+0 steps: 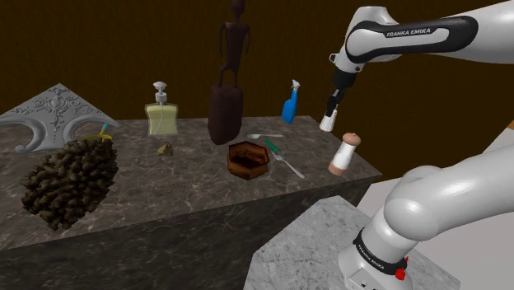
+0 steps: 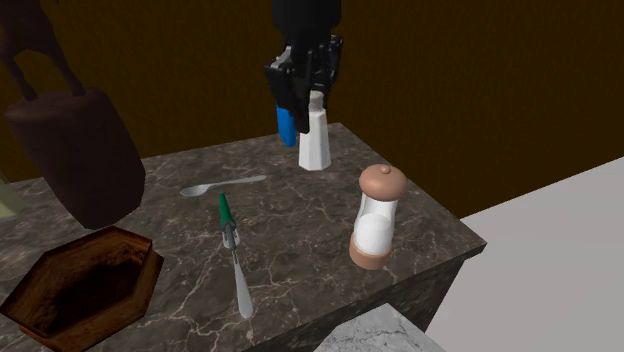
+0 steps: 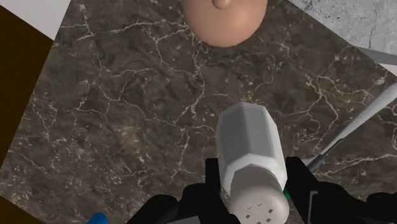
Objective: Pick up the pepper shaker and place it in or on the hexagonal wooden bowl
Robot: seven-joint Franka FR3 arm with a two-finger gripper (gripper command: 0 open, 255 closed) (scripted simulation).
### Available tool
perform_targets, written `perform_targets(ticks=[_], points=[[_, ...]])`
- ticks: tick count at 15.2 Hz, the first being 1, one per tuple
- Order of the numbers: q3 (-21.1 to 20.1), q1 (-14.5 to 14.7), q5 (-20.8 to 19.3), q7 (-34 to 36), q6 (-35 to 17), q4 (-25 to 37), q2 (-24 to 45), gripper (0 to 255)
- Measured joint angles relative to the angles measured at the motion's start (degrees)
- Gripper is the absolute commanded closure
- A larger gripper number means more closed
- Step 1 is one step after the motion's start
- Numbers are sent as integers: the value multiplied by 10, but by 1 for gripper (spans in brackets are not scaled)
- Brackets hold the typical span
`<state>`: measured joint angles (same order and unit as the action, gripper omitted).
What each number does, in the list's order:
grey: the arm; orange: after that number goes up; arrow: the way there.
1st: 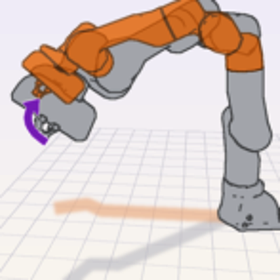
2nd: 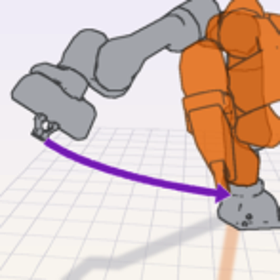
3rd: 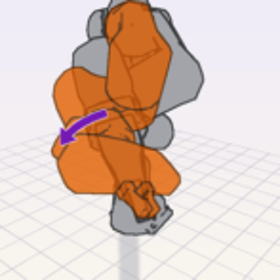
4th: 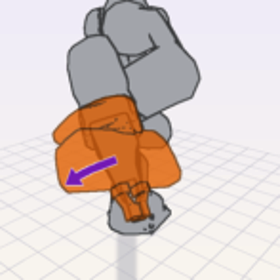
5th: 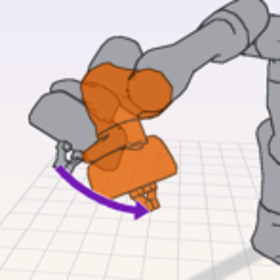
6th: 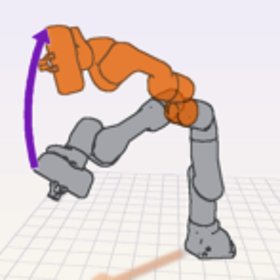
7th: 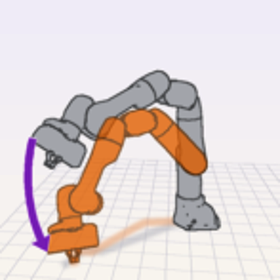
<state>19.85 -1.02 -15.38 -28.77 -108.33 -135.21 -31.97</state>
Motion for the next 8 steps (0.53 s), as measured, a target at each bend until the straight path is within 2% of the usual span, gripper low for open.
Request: perform_targets(ticks=[8], points=[[-93,47,46,112,16,15,18,255]])
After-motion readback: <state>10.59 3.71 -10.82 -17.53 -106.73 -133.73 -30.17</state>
